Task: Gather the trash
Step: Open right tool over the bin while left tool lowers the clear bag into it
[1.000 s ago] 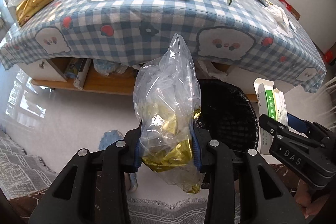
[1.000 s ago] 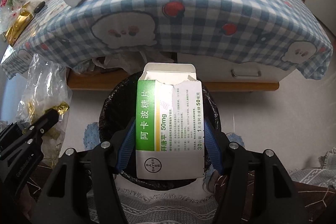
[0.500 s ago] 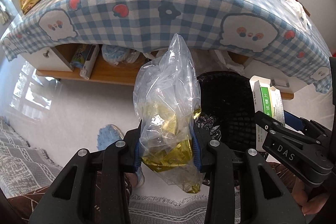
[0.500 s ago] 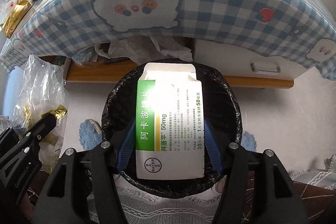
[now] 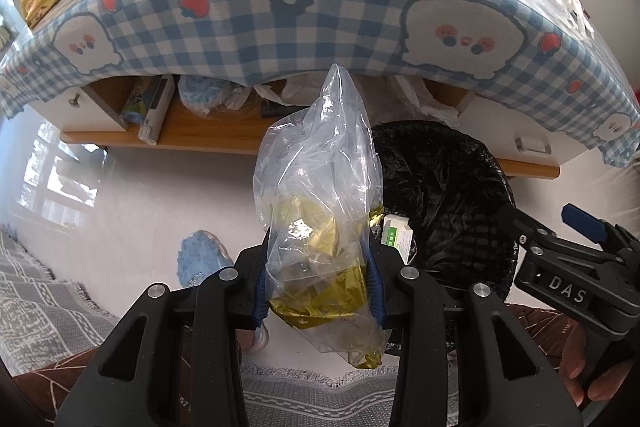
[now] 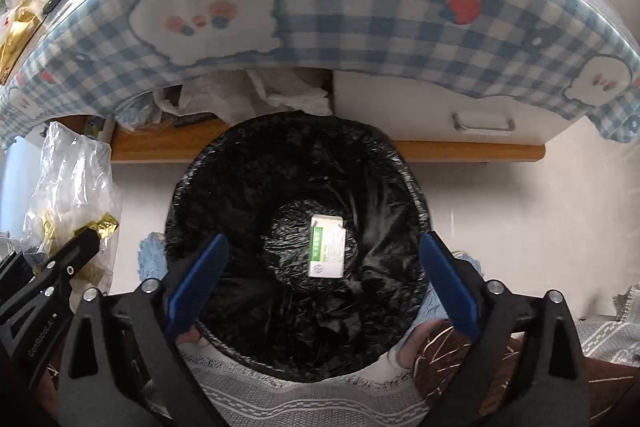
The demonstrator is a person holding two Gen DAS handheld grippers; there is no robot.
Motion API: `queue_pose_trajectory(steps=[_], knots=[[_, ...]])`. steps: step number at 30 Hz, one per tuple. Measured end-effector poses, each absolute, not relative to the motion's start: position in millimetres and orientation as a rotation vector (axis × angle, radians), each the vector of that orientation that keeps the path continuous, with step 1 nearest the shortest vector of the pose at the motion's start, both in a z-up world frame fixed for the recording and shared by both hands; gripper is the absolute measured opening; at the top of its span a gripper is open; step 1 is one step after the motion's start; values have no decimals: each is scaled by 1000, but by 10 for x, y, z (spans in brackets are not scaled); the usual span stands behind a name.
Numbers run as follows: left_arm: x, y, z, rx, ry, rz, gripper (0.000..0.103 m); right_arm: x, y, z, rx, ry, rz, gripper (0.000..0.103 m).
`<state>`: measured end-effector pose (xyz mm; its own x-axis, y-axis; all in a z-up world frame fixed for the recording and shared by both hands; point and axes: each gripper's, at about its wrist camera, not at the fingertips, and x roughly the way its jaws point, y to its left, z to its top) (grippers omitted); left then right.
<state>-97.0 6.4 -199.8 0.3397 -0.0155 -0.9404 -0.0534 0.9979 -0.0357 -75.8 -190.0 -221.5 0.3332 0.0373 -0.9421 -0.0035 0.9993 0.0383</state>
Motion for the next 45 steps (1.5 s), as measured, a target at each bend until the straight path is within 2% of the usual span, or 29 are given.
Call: queue_pose_trajectory(steps=[10, 19, 29, 36, 39, 45], knots=[[-845, -377, -2195, -43, 1269, -27, 37, -809, -2574, -2310, 51, 1255, -75, 95], [-783, -853, -2253, 13, 1288, -93, 37, -829, -2961, -1981, 60, 1203, -93, 95], [-773, -1088, -2268, 51, 1297, -132, 40, -847, -3106, -1876, 90, 1193, -110, 95], [-784, -1131, -2236, 80, 1273, -139, 50, -836, -3079, -1863, 83, 1196, -98, 95], [-789, -1115, -2191, 89, 1259, -136, 64, -817, -3055, -1869, 88, 1196, -100, 95], [-776, -1021, -2100, 86, 1232, -106, 82, -750, -2998, -1798, 101, 1183, -94, 95]])
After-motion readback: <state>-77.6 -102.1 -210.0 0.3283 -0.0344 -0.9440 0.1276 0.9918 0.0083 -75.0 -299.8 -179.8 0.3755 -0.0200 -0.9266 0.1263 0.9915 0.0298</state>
